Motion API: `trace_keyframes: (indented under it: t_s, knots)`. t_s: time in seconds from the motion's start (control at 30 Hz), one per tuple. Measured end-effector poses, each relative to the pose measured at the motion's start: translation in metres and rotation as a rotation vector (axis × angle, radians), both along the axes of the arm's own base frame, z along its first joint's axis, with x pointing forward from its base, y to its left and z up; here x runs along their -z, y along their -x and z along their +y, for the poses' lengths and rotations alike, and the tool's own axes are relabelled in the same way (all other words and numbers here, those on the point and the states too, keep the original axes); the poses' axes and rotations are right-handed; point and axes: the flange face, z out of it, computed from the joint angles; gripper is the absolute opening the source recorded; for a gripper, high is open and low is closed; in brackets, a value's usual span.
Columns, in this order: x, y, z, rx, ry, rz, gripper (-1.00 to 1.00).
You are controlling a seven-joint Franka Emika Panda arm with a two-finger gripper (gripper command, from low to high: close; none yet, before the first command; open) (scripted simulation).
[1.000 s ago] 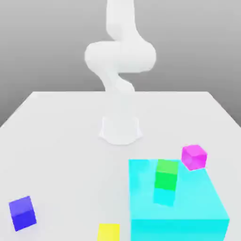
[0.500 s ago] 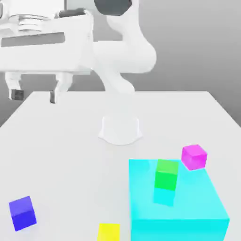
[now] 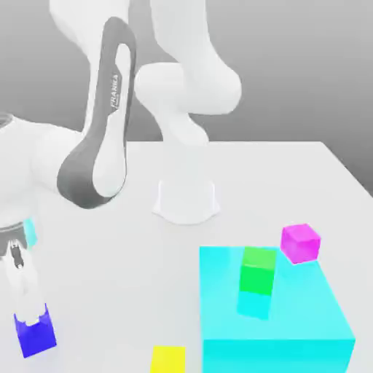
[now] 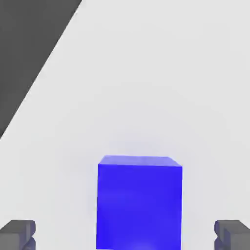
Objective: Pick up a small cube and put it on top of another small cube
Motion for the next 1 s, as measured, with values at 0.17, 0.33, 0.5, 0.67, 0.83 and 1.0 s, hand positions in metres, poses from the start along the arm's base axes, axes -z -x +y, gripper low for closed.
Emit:
trace_keyframes:
  t_s: [0.17, 0.33, 0.5, 0.67, 0.83, 1.0]
  knots:
    - [0.024, 0.001, 0.000, 0.002, -0.001, 0.001, -1.00]
    - [0.016, 0.001, 0.000, 0.002, -0.001, 0.001, -1.00]
    - [-0.044, -0.008, 0.026, -0.073, -0.011, -0.004, -1.00]
    - [-0.098, -0.034, 0.154, -0.445, -0.039, -0.018, -1.00]
    - [-0.146, -0.016, 0.273, -0.817, -0.040, -0.018, -1.00]
    - [-0.181, 0.029, 0.363, -1.151, -0.013, -0.004, -1.00]
